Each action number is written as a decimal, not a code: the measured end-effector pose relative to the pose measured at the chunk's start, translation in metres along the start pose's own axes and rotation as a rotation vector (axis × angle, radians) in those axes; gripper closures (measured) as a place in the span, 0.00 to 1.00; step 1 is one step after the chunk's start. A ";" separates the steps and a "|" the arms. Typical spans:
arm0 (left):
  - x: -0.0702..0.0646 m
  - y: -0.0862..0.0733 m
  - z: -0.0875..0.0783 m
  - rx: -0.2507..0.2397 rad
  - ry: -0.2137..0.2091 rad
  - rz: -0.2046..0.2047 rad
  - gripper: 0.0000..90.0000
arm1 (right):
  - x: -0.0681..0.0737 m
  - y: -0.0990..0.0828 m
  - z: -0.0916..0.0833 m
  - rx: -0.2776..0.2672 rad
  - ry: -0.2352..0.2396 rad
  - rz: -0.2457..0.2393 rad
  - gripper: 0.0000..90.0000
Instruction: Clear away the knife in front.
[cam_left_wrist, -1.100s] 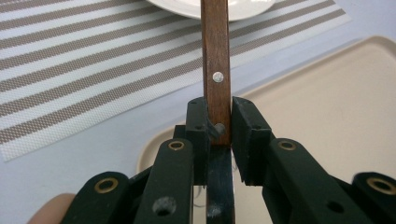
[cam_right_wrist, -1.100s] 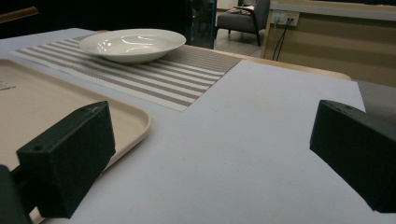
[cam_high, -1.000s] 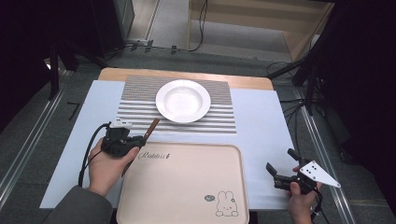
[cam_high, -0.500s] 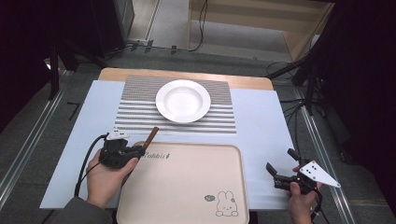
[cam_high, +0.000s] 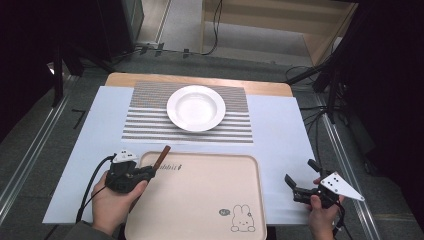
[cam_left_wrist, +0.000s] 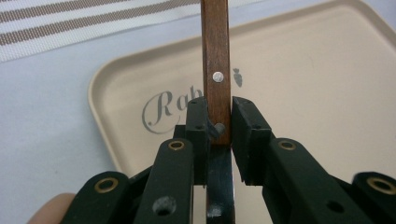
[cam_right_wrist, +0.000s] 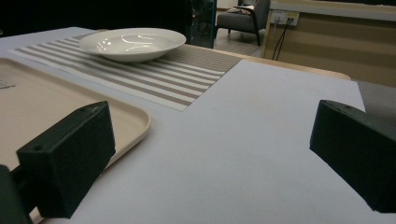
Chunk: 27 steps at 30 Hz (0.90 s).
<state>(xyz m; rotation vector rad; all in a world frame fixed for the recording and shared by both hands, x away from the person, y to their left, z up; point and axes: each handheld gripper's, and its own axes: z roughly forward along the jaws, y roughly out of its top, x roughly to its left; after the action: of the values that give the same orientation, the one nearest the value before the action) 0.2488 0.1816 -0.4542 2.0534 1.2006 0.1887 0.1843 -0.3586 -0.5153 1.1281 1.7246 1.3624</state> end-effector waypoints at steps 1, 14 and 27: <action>0.000 -0.001 0.000 0.001 -0.001 -0.003 0.87 | 0.000 0.000 0.000 0.000 0.000 0.000 0.00; 0.003 -0.023 0.008 0.022 -0.013 -0.052 0.87 | 0.000 0.000 0.000 0.001 -0.003 0.000 0.00; 0.007 -0.031 0.015 0.029 0.007 -0.065 0.86 | 0.000 0.000 0.000 0.001 -0.002 -0.002 0.00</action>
<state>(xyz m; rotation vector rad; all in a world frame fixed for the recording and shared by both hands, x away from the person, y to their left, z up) 0.2383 0.1878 -0.4868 2.0363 1.2792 0.1483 0.1845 -0.3584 -0.5154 1.1279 1.7248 1.3586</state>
